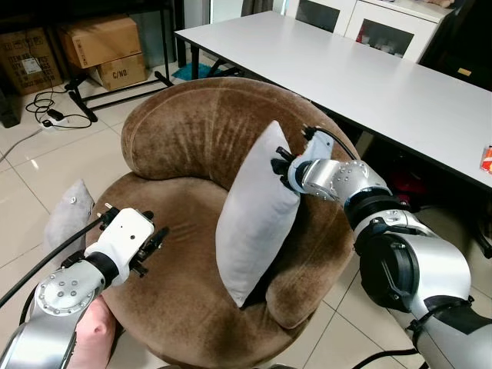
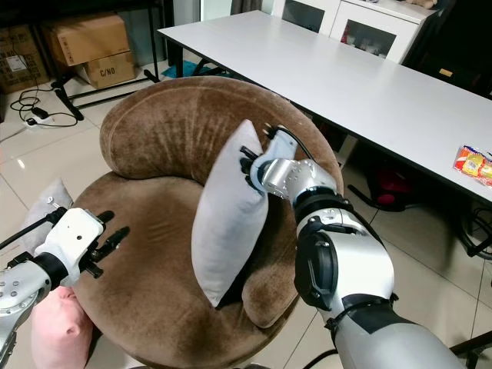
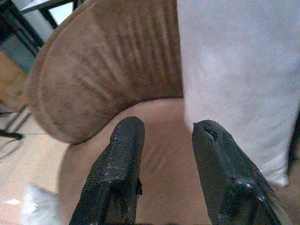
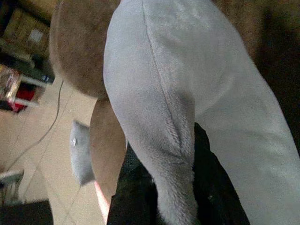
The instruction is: Move the pillow to the sofa from floor
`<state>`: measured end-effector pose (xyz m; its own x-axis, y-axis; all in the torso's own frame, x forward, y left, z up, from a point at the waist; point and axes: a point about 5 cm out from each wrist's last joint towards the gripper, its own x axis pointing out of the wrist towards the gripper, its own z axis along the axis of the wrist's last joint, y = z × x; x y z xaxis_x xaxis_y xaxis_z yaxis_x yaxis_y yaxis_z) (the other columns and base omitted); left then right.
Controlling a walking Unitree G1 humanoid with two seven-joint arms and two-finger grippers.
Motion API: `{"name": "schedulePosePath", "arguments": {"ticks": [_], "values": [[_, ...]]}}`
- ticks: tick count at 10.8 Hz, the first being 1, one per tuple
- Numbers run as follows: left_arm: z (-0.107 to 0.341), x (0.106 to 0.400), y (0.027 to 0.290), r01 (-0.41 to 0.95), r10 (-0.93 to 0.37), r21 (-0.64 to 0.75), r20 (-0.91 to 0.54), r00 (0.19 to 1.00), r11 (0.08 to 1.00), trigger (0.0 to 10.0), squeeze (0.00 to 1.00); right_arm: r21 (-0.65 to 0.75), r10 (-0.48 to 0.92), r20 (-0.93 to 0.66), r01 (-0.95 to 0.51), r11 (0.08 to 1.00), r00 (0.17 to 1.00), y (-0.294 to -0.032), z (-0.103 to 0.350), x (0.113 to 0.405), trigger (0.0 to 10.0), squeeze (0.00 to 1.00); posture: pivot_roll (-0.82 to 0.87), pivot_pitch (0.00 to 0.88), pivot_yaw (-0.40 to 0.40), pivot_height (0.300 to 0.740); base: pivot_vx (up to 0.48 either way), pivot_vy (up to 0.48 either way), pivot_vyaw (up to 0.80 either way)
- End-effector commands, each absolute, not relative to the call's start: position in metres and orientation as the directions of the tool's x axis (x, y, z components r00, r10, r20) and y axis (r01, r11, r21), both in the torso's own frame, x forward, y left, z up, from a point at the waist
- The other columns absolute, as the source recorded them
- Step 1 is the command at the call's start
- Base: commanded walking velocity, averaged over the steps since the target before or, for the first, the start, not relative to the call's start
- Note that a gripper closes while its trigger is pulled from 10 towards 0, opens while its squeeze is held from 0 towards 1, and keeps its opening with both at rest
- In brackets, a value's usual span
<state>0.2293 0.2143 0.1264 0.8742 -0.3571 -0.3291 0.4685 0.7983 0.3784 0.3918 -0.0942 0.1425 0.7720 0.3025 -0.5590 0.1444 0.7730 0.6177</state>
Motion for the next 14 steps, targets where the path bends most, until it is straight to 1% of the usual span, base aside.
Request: {"name": "schedulePosePath", "arguments": {"ticks": [1, 2, 3, 4, 5, 6, 7, 8, 9, 10, 11, 12, 14], "values": [[0.134, 0.228, 0.211, 0.486, -0.397, 0.337, -0.3, 0.867, 0.806, 10.0, 0.0, 0.622, 0.238, -0.541, 0.194, 0.758, 0.806, -0.11, 0.145, 0.396, 10.0, 0.0, 0.07, 0.0, -0.101, 0.74, 0.0, 0.0, 0.0], [0.14, 0.223, 0.204, 0.538, -0.467, 0.266, -0.287, 0.837, 0.8, 10.0, 0.0, 0.578, 0.136, -0.558, 0.266, 0.771, 0.819, -0.127, 0.137, 0.395, 10.0, 0.0, 0.07, 0.0, -0.102, 0.74, 0.0, 0.0, 0.0], [0.14, 0.22, 0.201, 0.573, -0.506, 0.233, -0.291, 0.812, 0.786, 10.0, 0.0, 0.534, 0.042, -0.571, 0.332, 0.778, 0.82, -0.143, 0.129, 0.393, 10.0, 0.0, 0.07, 0.0, -0.103, 0.74, 0.0, 0.0, 0.0], [0.143, 0.22, 0.201, 0.583, -0.524, 0.212, -0.277, 0.806, 0.785, 10.0, 0.0, 0.46, -0.055, -0.567, 0.372, 0.806, 0.822, -0.16, 0.123, 0.391, 10.0, 0.0, 0.07, 0.0, -0.105, 0.74, 0.0, 0.0, 0.0], [0.146, 0.219, 0.2, 0.601, -0.548, 0.183, -0.269, 0.792, 0.778, 10.0, 0.0, 0.41, -0.127, -0.584, 0.426, 0.807, 0.802, -0.173, 0.117, 0.387, 10.0, 0.0, 0.07, 0.0, -0.105, 0.74, 0.0, 0.0, 0.0], [0.148, 0.218, 0.199, 0.611, -0.559, 0.172, -0.27, 0.784, 0.773, 10.0, 0.0, 0.389, -0.161, -0.582, 0.446, 0.806, 0.797, -0.179, 0.114, 0.385, 10.0, 0.0, 0.07, 0.0, -0.105, 0.74, 0.0, 0.0, 0.0], [0.148, 0.219, 0.198, 0.613, -0.561, 0.169, -0.272, 0.782, 0.772, 10.0, 0.0, 0.396, -0.173, -0.563, 0.448, 0.802, 0.808, -0.183, 0.115, 0.386, 10.0, 0.81, 0.07, 0.0, -0.105, 0.74, 0.0, 0.0, 0.0], [0.149, 0.22, 0.198, 0.617, -0.565, 0.167, -0.273, 0.779, 0.769, 10.0, 0.0, 0.441, -0.18, -0.531, 0.451, 0.776, 0.828, -0.192, 0.118, 0.386, 10.0, 1.0, 0.07, 0.0, -0.105, 0.74, 0.0, 0.0, 0.0], [0.149, 0.221, 0.198, 0.619, -0.567, 0.165, -0.276, 0.776, 0.768, 10.0, 0.0, 0.479, -0.157, -0.515, 0.435, 0.762, 0.843, -0.195, 0.12, 0.387, 10.0, 1.0, 0.06, 0.0, -0.1, 0.74, 0.0, 0.0, 0.0], [0.148, 0.22, 0.198, 0.626, -0.571, 0.161, -0.286, 0.769, 0.763, 10.0, 0.0, 0.499, -0.129, -0.527, 0.429, 0.753, 0.84, -0.198, 0.117, 0.385, 10.0, 1.0, 0.06, 0.0, -0.1, 0.74, 0.0, 0.0, 0.0], [0.147, 0.22, 0.197, 0.629, -0.572, 0.159, -0.292, 0.767, 0.761, 10.0, 0.0, 0.491, -0.125, -0.564, 0.454, 0.743, 0.816, -0.203, 0.11, 0.38, 10.0, 1.0, 0.06, 0.0, -0.101, 0.74, 0.0, 0.0, 0.0], [0.145, 0.219, 0.197, 0.631, -0.572, 0.159, -0.297, 0.764, 0.76, 10.0, 0.0, 0.448, -0.13, -0.594, 0.461, 0.766, 0.794, -0.209, 0.1, 0.373, 10.0, 1.0, 0.06, 0.0, -0.102, 0.74, 0.0, 0.0, 0.0], [0.144, 0.219, 0.196, 0.634, -0.574, 0.159, -0.302, 0.761, 0.757, 10.0, 0.0, 0.441, -0.156, -0.564, 0.456, 0.773, 0.811, -0.224, 0.101, 0.372, 10.0, 1.0, 0.05, 0.0, -0.096, 0.74, 0.0, 0.0, 0.0]]}}
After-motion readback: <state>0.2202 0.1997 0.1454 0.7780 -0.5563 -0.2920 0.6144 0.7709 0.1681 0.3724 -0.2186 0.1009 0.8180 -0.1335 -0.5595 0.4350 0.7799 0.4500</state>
